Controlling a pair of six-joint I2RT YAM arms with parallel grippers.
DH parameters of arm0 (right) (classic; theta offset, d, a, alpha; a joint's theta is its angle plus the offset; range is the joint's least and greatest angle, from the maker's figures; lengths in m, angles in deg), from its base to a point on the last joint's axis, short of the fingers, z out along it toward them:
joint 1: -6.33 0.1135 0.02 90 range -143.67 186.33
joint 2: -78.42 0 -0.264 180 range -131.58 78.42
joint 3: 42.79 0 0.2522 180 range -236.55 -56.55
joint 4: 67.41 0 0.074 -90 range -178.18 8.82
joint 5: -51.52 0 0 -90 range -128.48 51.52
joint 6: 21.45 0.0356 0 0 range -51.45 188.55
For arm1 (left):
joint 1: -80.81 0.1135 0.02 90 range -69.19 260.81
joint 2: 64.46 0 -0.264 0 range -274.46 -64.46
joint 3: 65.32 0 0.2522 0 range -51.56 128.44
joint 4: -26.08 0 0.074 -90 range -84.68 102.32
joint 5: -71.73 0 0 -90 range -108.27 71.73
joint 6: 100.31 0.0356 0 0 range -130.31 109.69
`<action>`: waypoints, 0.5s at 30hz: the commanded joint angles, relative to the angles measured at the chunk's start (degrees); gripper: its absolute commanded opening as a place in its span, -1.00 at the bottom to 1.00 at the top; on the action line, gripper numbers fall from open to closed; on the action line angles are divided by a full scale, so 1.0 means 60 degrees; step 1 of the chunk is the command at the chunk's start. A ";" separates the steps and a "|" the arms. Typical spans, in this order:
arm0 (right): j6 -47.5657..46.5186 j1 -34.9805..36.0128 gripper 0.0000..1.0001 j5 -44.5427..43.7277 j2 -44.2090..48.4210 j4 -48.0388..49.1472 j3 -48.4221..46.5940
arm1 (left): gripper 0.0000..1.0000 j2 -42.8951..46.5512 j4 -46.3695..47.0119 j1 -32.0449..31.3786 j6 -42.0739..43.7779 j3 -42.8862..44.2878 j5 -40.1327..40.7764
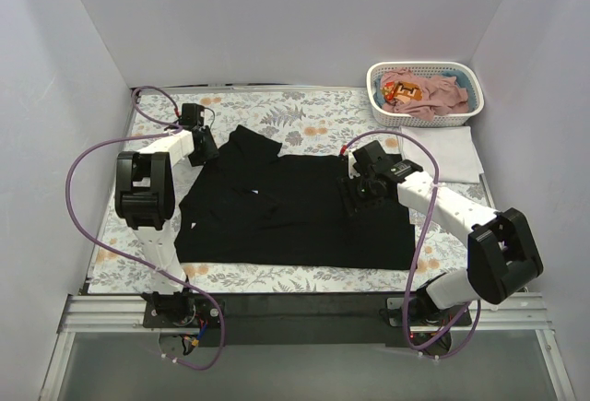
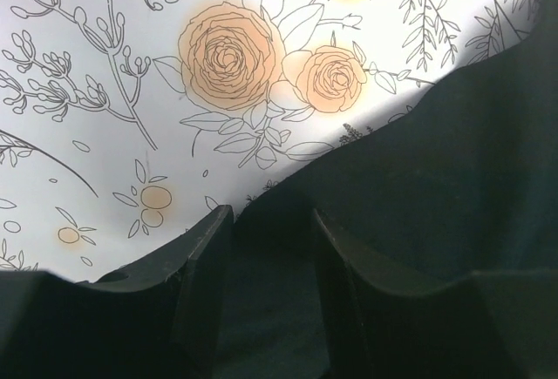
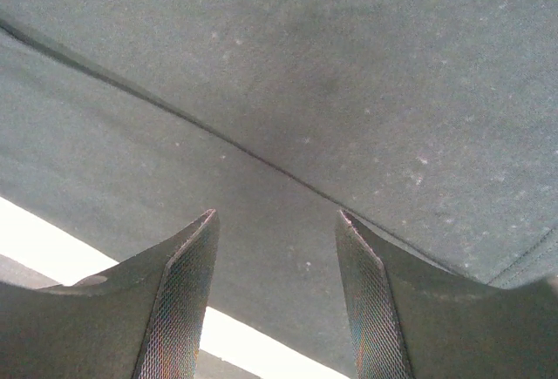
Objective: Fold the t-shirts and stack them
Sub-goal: Fold the tshirt
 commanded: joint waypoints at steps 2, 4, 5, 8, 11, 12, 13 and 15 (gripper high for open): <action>-0.0174 -0.0006 0.25 -0.0153 -0.0136 0.0211 -0.0094 | -0.24 -0.0085 -0.0192 -0.0063 0.0165 0.0031 -0.0014; -0.0188 -0.0006 0.25 -0.0182 -0.0224 0.0240 -0.0182 | -0.38 -0.0143 -0.0207 -0.0077 0.0180 0.0031 0.0015; -0.0174 -0.0006 0.25 -0.0254 -0.0253 0.0240 -0.0211 | -0.45 -0.0172 -0.0250 -0.0077 0.0195 0.0016 0.0029; -0.0232 -0.0021 0.25 -0.0518 -0.0312 0.0269 -0.0416 | -0.59 -0.0158 -0.0266 -0.0077 0.0195 -0.0101 0.0263; -0.0408 -0.0138 0.25 -0.0928 -0.0502 0.0357 -0.0709 | -0.84 -0.0041 -0.0251 -0.0077 0.0341 -0.0306 0.0950; -0.0452 -0.0181 0.26 -0.1132 -0.0561 0.0430 -0.0768 | -0.92 -0.0026 -0.0236 -0.0063 0.0457 -0.0350 0.1155; -0.0525 -0.0211 0.26 -0.1279 -0.0677 0.0460 -0.0957 | -0.98 0.0032 -0.0222 -0.0063 0.0502 -0.0466 0.1549; -0.0671 -0.0371 0.27 -0.1690 -0.0795 0.0664 -0.1104 | -1.00 0.0105 -0.0119 -0.0048 0.0604 -0.0584 0.1816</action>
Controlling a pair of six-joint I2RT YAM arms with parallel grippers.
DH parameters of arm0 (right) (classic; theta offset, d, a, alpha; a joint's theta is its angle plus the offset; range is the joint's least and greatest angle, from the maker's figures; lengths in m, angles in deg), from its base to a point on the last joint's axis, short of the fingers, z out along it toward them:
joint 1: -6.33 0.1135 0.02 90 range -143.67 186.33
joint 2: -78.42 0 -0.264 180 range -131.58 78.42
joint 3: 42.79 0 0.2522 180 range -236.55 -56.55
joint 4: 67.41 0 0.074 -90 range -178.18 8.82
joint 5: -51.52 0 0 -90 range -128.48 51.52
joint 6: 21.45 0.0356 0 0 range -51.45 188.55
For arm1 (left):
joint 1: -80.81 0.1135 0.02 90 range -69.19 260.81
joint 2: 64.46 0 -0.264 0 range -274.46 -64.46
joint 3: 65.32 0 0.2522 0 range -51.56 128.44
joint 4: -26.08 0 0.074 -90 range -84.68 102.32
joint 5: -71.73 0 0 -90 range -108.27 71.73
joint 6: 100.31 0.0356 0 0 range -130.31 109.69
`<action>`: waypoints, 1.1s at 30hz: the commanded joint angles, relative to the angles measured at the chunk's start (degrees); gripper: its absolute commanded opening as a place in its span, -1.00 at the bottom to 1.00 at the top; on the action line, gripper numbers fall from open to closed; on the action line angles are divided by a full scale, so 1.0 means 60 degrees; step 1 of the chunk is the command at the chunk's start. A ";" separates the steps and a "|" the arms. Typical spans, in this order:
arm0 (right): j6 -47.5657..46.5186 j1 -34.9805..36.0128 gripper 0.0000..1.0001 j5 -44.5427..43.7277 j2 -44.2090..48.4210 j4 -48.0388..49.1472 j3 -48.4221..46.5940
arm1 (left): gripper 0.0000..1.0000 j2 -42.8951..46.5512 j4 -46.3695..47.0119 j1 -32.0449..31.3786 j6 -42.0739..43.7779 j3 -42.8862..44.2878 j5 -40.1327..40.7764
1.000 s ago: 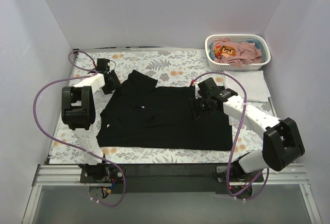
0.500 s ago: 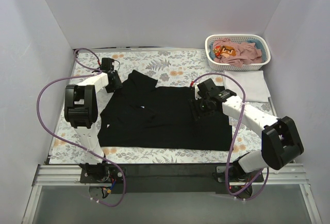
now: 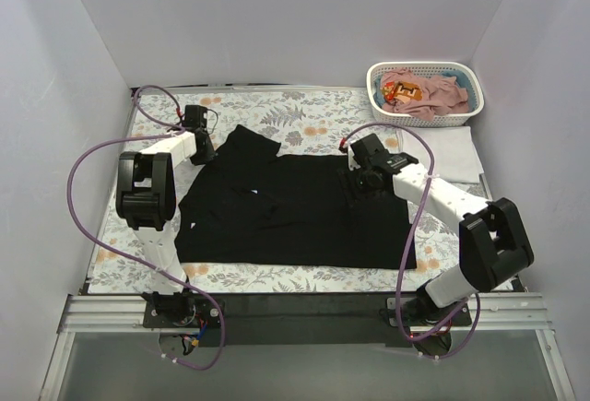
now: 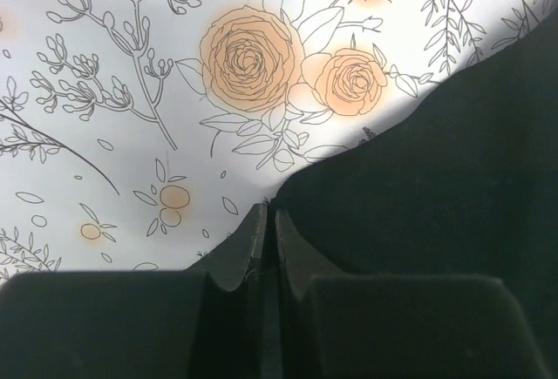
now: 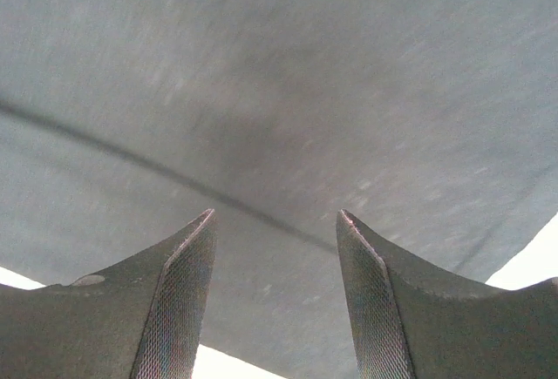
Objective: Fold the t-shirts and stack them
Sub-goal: Fold the tshirt
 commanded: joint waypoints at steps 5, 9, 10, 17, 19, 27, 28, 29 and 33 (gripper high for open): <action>-0.0633 -0.1023 0.27 -0.0883 -0.0791 0.1217 -0.1223 | -1.00 0.0289 0.0075 0.0080 0.0537 -0.0754 0.1717; -0.1028 -0.2122 0.25 -0.0678 -0.1391 0.2066 -0.1517 | -1.00 0.0303 0.0076 0.0153 0.0478 -0.0783 0.1980; -0.1087 -0.2269 0.25 -0.0634 -0.1711 0.2126 -0.1649 | -1.00 0.0318 0.0090 0.0153 0.0478 -0.0798 0.2025; -0.1981 -0.3367 0.03 -0.0064 -0.3294 0.2857 -0.2909 | -1.00 0.0376 0.0149 0.0167 0.0464 -0.0812 0.2040; -0.2010 -0.3529 0.02 -0.0091 -0.3529 0.3049 -0.3157 | -1.00 0.0478 0.0178 0.0153 0.0420 -0.0827 0.1996; -0.1734 -0.4100 0.01 0.0171 -0.4614 0.3444 -0.3949 | -1.00 0.0523 0.0178 0.0153 0.0420 -0.0871 0.1996; -0.1660 -0.4145 0.00 0.0259 -0.4774 0.3474 -0.4022 | -1.00 0.0509 0.0178 0.0167 0.0405 -0.0842 0.2011; -0.1615 -0.4160 -0.06 0.0289 -0.4878 0.3474 -0.4081 | -1.00 0.0479 0.0178 0.0153 0.0405 -0.0856 0.1967; -0.1147 -0.4233 -0.08 0.0579 -0.5331 0.3474 -0.4461 | -1.00 0.0479 0.0164 0.0153 0.0376 -0.0856 0.1952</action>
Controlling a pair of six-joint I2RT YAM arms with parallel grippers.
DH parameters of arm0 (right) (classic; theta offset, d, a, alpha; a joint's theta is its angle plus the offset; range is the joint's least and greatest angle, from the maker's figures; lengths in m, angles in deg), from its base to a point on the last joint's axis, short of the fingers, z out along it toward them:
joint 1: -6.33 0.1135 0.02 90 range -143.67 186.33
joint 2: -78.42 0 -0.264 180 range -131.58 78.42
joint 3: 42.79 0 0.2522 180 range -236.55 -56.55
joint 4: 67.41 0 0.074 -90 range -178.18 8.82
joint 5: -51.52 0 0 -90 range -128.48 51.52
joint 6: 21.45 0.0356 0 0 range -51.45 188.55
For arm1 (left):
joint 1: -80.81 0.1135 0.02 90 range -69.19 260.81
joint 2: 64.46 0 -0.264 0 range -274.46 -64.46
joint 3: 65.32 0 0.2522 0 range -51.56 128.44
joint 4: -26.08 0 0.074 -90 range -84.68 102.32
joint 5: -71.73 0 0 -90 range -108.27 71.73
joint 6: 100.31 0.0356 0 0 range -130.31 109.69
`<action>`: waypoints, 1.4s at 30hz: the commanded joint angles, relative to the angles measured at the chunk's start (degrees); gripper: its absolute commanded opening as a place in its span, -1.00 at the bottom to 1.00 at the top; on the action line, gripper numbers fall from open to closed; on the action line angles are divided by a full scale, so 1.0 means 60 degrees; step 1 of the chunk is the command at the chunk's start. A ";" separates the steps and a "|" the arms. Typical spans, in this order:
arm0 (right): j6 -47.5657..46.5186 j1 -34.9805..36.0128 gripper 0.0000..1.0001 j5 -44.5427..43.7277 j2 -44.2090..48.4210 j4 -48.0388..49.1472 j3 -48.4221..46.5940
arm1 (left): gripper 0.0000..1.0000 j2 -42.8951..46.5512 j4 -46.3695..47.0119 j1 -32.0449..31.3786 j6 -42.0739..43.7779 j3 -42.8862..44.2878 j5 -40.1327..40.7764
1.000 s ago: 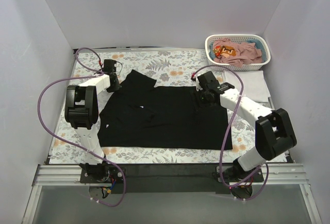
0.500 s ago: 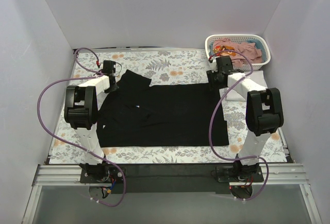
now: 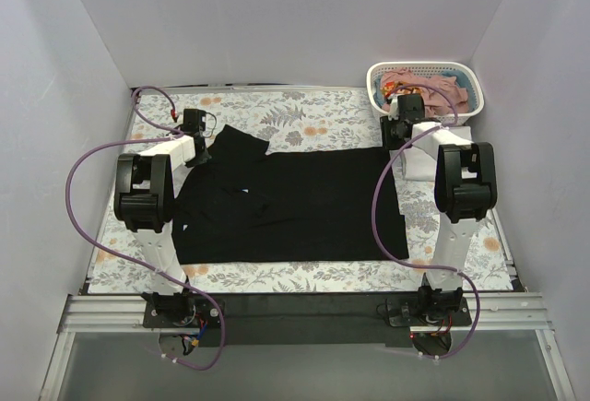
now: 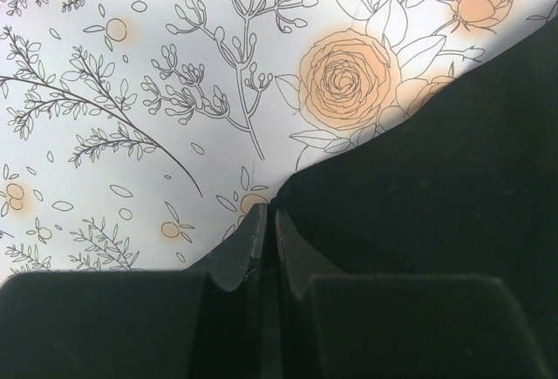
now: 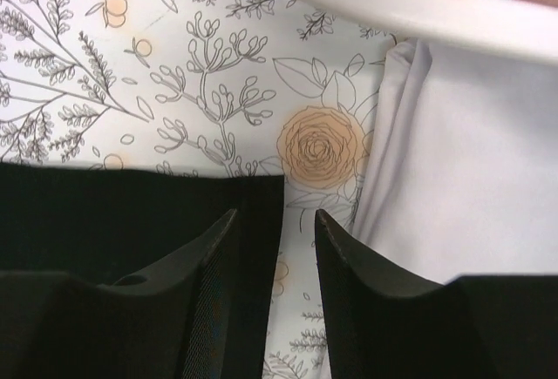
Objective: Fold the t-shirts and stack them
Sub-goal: Fold the tshirt
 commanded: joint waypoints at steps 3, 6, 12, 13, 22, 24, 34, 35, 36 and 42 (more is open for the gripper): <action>0.0424 -0.0095 -0.09 0.0444 -0.0451 0.0345 -0.0623 | -1.00 0.0202 -0.0437 0.0131 0.0062 -0.0226 0.0273; 0.0746 -0.0139 -0.09 0.0692 -0.0642 0.0316 -0.0638 | -1.00 0.0188 -0.0437 0.0131 0.0077 -0.0226 0.0244; 0.0629 -0.0139 -0.10 0.0781 -0.0819 0.0228 -0.0477 | -1.00 0.0202 -0.0452 0.0145 0.0077 -0.0226 0.0287; 0.0600 -0.0139 -0.12 0.0795 -0.0848 0.0214 -0.0462 | -1.00 0.0202 -0.0452 0.0131 0.0077 -0.0226 0.0302; 0.0527 -0.0139 -0.78 0.0766 -0.0687 0.0067 -0.0418 | -1.00 0.0187 -0.0452 0.0131 0.0018 -0.0168 0.0317; 0.0527 -0.0139 -0.97 0.0752 -0.0585 -0.0006 -0.0549 | -1.00 0.0246 -0.0409 0.0131 0.0004 -0.0124 0.0230; 0.0380 -0.0271 -0.97 0.0898 0.0571 -0.0226 -0.0419 | -1.00 0.0670 -0.0291 0.0482 -0.0450 0.0082 -0.0884; 0.0409 -0.0314 -0.97 0.0927 0.0660 -0.0226 -0.0259 | -1.00 0.0744 -0.0305 0.0497 -0.0450 0.0082 -0.0899; 0.0424 -0.0344 -0.97 0.1058 0.0864 -0.0240 -0.0185 | -1.00 0.0802 -0.0306 0.0497 -0.0480 0.0082 -0.0914; 0.0658 -0.0432 -0.97 0.1176 0.1582 -0.0226 0.0313 | -1.00 0.1329 -0.0145 0.0497 -0.0714 -0.0226 -0.1075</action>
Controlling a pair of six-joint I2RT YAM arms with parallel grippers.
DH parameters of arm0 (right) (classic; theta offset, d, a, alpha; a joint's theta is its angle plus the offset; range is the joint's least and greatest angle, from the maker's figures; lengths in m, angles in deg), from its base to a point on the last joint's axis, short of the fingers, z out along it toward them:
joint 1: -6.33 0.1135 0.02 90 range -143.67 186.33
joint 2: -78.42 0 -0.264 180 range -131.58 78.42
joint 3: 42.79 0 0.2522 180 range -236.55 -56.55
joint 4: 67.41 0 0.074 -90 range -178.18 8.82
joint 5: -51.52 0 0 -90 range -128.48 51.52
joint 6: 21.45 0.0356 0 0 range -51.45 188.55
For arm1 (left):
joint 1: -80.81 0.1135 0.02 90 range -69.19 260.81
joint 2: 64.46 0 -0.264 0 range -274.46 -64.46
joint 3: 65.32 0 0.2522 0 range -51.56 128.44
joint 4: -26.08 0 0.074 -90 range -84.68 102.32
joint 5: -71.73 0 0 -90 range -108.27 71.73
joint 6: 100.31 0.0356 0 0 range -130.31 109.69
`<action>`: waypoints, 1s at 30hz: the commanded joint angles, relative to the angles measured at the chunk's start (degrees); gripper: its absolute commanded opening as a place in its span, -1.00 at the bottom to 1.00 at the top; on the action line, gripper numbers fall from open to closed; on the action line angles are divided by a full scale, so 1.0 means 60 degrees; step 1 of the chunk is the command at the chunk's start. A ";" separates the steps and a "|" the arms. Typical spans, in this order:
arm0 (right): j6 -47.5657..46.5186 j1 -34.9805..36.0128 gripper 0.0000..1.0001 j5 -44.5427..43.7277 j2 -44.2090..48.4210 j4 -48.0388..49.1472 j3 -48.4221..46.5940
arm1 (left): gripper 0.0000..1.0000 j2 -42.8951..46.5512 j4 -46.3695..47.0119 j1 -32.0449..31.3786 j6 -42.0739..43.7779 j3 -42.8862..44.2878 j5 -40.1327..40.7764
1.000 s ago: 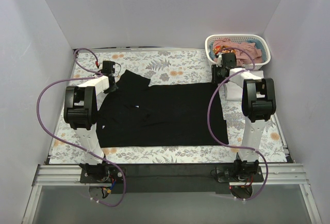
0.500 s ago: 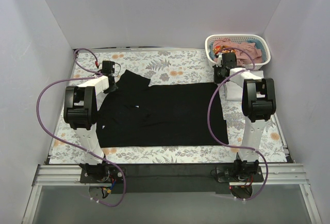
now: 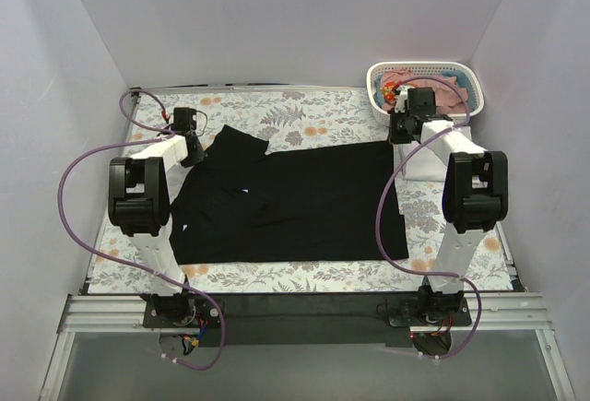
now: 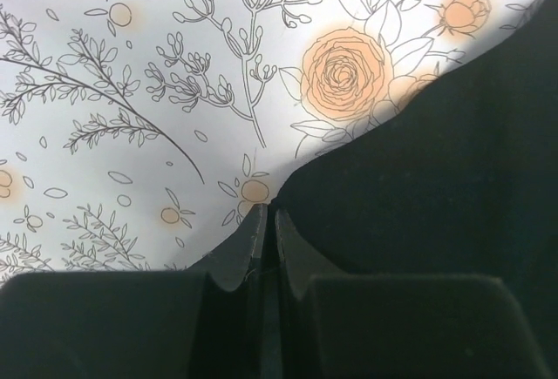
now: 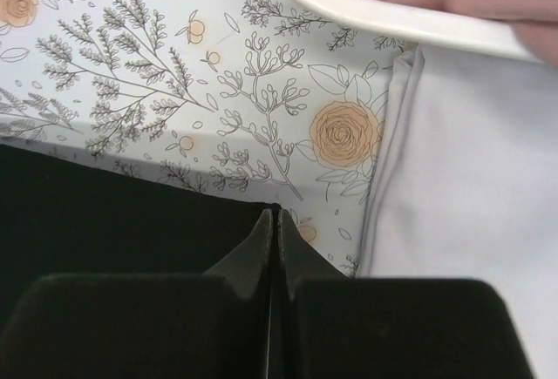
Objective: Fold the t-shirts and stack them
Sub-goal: Fold the tshirt
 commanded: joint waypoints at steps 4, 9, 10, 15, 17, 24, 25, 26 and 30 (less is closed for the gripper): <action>0.0335 -0.0257 -0.97 0.0102 0.1079 0.0051 0.0738 | -1.00 0.1339 0.0041 0.0064 -0.0350 -0.0445 0.0102; 0.0569 -0.0463 -0.97 0.0174 0.1693 0.0197 0.1514 | -1.00 0.1837 0.0027 0.0459 -0.0512 -0.0957 0.0234; 0.0613 -0.0492 -0.97 0.0204 0.1782 0.0226 0.1733 | -1.00 0.1982 0.0012 0.0503 -0.0570 -0.1002 0.0263; 0.0876 -0.0566 -0.97 0.0321 0.2338 0.0314 0.2291 | -1.00 0.2364 -0.0134 0.0737 -0.0892 -0.1296 0.0015; 0.0979 -0.0566 -0.97 0.0409 0.2500 0.0387 0.2569 | -1.00 0.2496 -0.0193 0.0752 -0.0951 -0.1442 -0.0029; 0.1331 -0.0580 -0.97 0.0365 0.3334 0.0461 0.3433 | -1.00 0.3169 -0.0486 0.0781 -0.1200 -0.1793 -0.0030; 0.1433 -0.0580 -0.97 0.0365 0.3422 0.0461 0.3536 | -1.00 0.3257 -0.0515 0.0781 -0.1244 -0.1852 -0.0044; 0.1434 -0.0580 -0.97 0.0365 0.3510 0.0505 0.3639 | -1.00 0.3360 -0.0530 0.0767 -0.1317 -0.1983 -0.0030; 0.1478 -0.0595 -0.97 0.0044 0.3876 0.0607 0.4166 | -1.00 0.3756 -0.0588 0.0781 -0.1493 -0.2393 0.0160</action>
